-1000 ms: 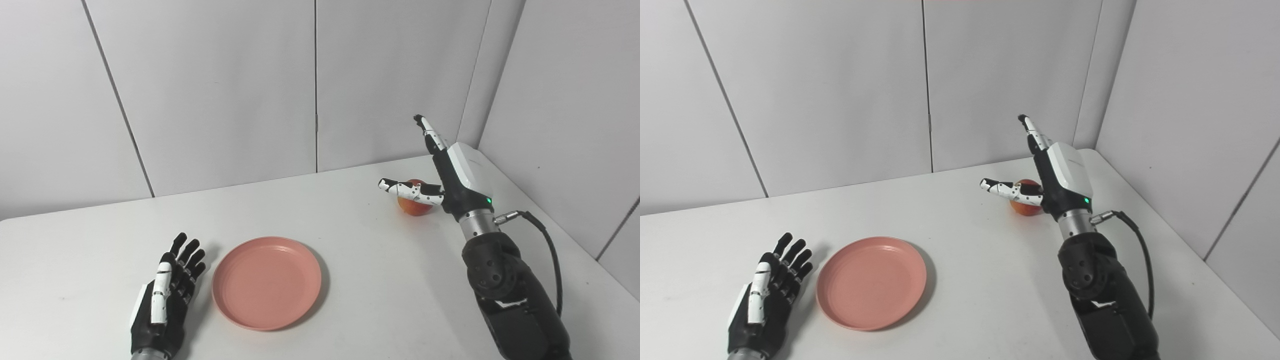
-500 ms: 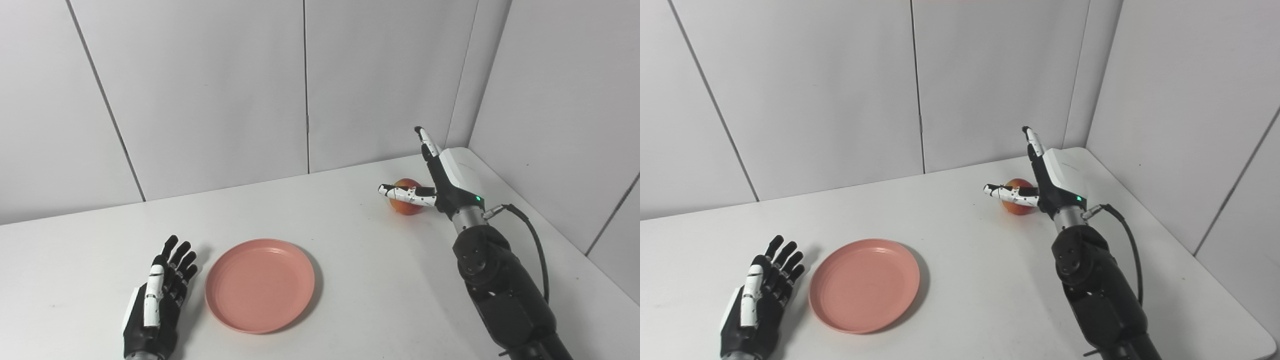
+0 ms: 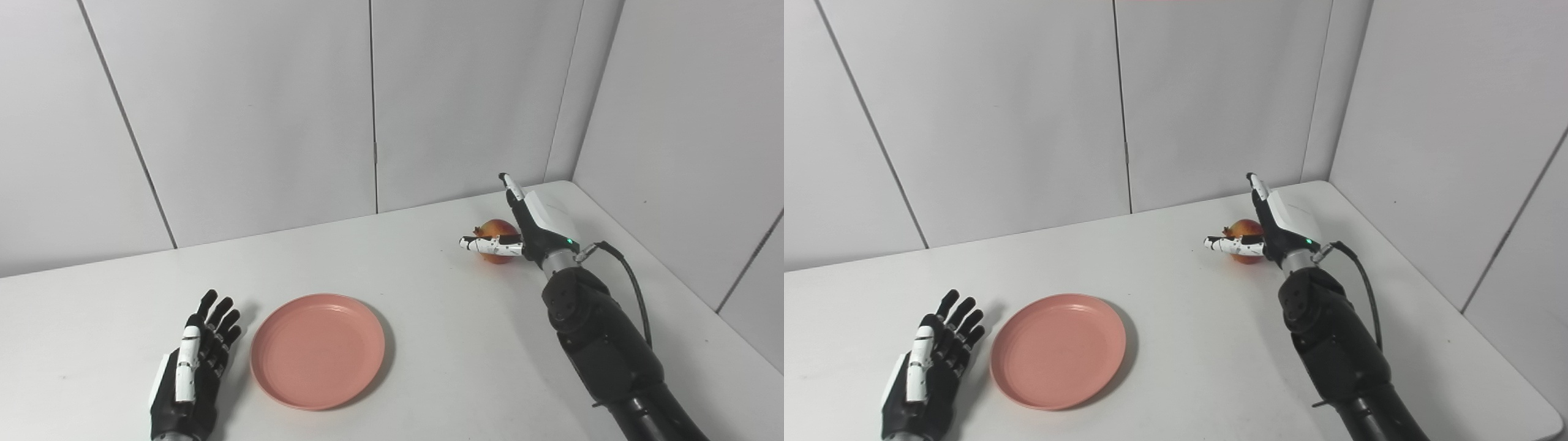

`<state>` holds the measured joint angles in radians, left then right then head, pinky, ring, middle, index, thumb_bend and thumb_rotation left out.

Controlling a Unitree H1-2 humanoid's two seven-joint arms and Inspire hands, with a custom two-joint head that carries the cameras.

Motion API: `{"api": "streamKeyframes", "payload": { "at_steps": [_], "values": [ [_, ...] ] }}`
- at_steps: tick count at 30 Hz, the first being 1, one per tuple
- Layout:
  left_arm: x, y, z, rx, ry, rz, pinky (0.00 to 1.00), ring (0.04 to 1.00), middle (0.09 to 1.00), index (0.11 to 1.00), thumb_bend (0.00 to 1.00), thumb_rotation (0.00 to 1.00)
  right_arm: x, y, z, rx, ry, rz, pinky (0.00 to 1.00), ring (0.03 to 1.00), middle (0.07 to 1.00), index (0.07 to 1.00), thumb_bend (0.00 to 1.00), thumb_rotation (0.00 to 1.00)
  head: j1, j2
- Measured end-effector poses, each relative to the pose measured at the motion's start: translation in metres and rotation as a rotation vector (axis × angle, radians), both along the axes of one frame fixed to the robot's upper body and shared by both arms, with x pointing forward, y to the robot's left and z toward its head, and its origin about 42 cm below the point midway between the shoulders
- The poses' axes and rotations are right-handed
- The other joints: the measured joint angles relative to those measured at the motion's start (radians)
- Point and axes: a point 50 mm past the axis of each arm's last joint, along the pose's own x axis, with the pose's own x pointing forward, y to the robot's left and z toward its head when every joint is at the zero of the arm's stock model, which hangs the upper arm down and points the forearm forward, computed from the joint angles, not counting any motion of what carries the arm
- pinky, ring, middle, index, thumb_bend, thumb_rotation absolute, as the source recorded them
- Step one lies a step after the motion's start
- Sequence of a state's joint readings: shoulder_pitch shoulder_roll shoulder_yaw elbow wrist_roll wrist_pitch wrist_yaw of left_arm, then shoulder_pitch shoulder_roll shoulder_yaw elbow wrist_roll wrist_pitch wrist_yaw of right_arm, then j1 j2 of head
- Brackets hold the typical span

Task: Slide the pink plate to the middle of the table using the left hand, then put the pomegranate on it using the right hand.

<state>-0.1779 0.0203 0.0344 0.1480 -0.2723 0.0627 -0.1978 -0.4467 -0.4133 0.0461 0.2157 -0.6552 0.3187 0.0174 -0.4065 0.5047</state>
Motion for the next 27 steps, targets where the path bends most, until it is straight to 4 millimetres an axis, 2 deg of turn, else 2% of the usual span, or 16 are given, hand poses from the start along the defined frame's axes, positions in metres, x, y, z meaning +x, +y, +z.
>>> {"api": "streamKeyframes", "payload": {
  "at_steps": [18,27],
  "values": [
    [-0.001,0.0,0.002,0.001,-0.003,-0.002,0.96,0.943,0.945,0.941,0.36,1.0,0.015,-0.008,-0.006,-0.005,0.104,-0.02,0.79,0.905,0.955,0.978,1.0,0.53,-0.003,0.028],
    [-0.001,0.001,0.002,0.003,-0.002,-0.003,0.96,0.937,0.937,0.934,0.36,1.0,0.016,-0.017,-0.008,0.0,0.138,-0.031,0.81,0.906,0.955,0.972,1.0,0.43,-0.003,0.034]
  ]
}}
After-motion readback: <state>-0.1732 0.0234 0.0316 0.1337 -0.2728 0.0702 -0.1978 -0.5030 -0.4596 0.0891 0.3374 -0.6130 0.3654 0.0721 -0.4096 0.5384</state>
